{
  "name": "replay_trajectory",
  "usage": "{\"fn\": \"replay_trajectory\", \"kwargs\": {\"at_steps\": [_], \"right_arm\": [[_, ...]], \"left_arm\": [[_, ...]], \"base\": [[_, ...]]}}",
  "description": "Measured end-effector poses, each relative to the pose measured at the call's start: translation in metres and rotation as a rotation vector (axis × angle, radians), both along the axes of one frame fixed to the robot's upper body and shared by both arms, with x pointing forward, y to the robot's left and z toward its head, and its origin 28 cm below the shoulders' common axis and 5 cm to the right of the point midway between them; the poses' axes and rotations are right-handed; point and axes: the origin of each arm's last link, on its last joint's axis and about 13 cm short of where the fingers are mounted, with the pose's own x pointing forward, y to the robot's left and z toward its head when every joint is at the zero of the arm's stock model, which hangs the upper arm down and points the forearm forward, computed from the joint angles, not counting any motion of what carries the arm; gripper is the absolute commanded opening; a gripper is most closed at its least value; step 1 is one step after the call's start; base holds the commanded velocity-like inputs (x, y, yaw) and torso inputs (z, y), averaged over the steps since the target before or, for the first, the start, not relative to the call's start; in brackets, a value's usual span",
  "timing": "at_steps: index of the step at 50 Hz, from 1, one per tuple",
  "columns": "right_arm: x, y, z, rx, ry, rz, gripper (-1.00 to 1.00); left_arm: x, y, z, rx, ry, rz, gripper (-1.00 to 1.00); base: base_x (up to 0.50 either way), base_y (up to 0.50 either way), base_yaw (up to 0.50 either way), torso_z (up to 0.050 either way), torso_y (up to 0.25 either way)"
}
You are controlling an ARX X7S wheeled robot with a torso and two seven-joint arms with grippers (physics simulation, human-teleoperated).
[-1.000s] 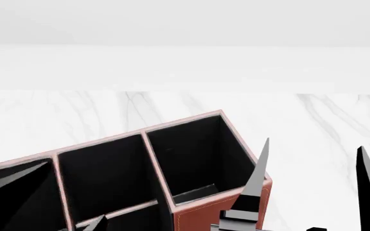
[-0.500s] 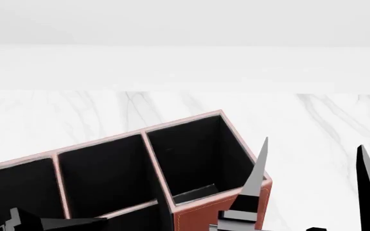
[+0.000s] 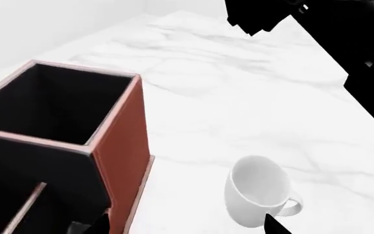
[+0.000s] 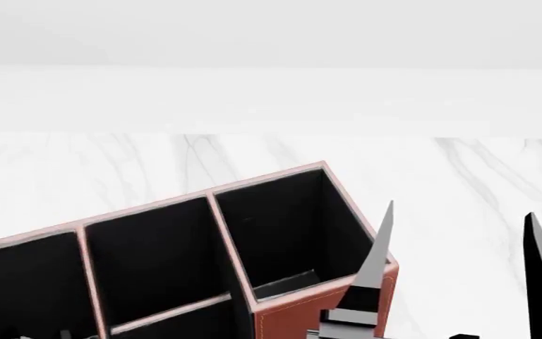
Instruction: Pick up the book and place it in the front compartment of the caddy.
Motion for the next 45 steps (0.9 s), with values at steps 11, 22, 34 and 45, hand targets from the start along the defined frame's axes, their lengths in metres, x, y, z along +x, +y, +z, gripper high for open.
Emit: {"fn": "replay_trajectory", "kwargs": {"at_steps": [11, 22, 34, 45], "right_arm": [[0.0, 0.0, 0.0, 0.002, -0.001, 0.001, 1.0], [0.0, 0.0, 0.0, 0.004, -0.002, 0.0, 1.0], [0.0, 0.0, 0.001, 0.003, -0.004, -0.001, 1.0], [-0.001, -0.001, 0.001, 0.001, -0.004, -0.002, 1.0]], "left_arm": [[0.002, -0.004, -0.005, 0.106, 0.031, -0.029, 1.0], [0.001, -0.006, -0.008, 0.177, 0.05, -0.051, 1.0], [0.003, -0.006, -0.015, 0.236, 0.073, -0.06, 1.0], [0.002, -0.009, -0.02, 0.259, 0.092, -0.077, 1.0]], "base": [[0.0, 0.0, 0.0, 0.0, 0.0], [0.0, 0.0, 0.0, 0.0, 0.0], [0.0, 0.0, 0.0, 0.0, 0.0], [0.0, 0.0, 0.0, 0.0, 0.0]]}}
